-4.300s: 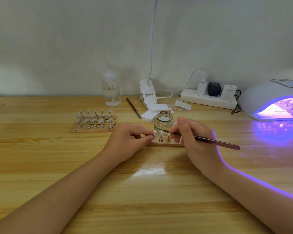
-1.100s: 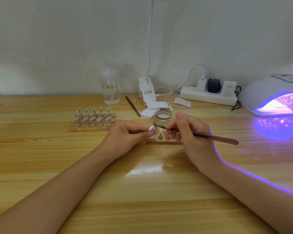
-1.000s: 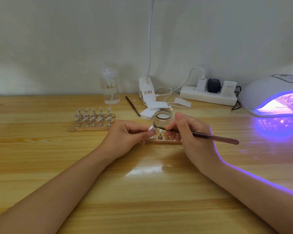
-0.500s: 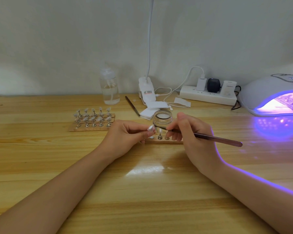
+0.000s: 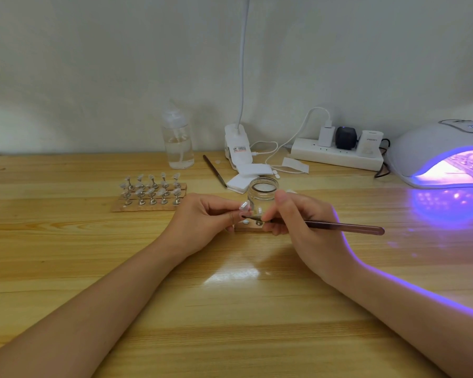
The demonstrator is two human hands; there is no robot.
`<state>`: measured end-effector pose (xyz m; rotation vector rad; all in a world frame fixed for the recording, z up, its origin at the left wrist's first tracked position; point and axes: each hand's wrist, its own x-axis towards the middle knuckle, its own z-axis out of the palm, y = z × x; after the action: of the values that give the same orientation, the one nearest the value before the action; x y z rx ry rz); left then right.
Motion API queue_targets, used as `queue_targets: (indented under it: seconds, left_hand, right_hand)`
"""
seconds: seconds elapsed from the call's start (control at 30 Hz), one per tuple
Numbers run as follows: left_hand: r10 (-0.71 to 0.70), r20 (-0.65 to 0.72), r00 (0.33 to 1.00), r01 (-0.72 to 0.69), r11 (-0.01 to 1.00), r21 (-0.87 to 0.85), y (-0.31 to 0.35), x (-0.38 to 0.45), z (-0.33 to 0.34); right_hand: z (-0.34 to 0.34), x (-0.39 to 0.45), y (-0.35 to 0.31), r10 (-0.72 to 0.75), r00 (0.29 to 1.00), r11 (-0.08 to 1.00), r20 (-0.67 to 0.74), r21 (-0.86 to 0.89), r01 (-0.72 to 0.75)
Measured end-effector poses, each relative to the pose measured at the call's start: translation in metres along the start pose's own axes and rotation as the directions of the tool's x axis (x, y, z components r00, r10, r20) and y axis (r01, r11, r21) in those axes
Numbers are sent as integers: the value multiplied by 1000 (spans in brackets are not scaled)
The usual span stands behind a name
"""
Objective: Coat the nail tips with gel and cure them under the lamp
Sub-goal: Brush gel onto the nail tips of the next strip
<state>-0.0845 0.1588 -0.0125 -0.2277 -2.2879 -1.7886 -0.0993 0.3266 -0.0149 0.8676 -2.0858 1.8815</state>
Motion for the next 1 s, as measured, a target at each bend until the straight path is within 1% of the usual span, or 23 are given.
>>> queue_targets:
  seconds: [0.07, 0.17, 0.23, 0.37, 0.57, 0.7, 0.8, 0.87, 0.93, 1.0]
  left_hand:
    - [4, 2, 1000, -4, 1000, 2, 0, 0, 0]
    - [-3, -14, 1000, 3, 1000, 5, -2, 1, 0]
    - [-12, -16, 1000, 12, 1000, 14, -3, 1, -1]
    - [-11, -5, 1000, 11, 999, 32, -3, 1, -1]
    - [-12, -15, 1000, 12, 1000, 28, -2, 1, -1]
    - [-13, -10, 1000, 13, 1000, 1, -2, 0, 0]
    - [-6, 3, 1000, 6, 1000, 11, -2, 1, -1]
    - [-8, 1, 1000, 8, 1000, 11, -2, 1, -1]
    - [-13, -6, 1000, 13, 1000, 17, -2, 1, 0]
    - [-15, -9, 1000, 16, 1000, 26, -2, 1, 0]
  right_hand:
    - [-1, 0, -1, -8, 1000, 1000, -18, 20, 9]
    - [-2, 0, -1, 5, 997, 997, -82, 77, 1]
    - [-2, 2, -2, 15, 995, 998, -96, 63, -9]
    - [-1, 2, -2, 6, 998, 1000, -57, 9, -6]
    - [-1, 1, -1, 22, 999, 999, -37, 45, -20]
    - [0, 0, -1, 9, 1000, 1000, -10, 30, -9]
    - [0, 0, -1, -7, 1000, 999, 13, 41, 6]
    - [-1, -1, -1, -20, 1000, 998, -17, 57, 21]
    - [-2, 0, 0, -29, 997, 997, -76, 73, 35]
    - [-3, 1, 0, -40, 995, 998, -96, 40, 44]
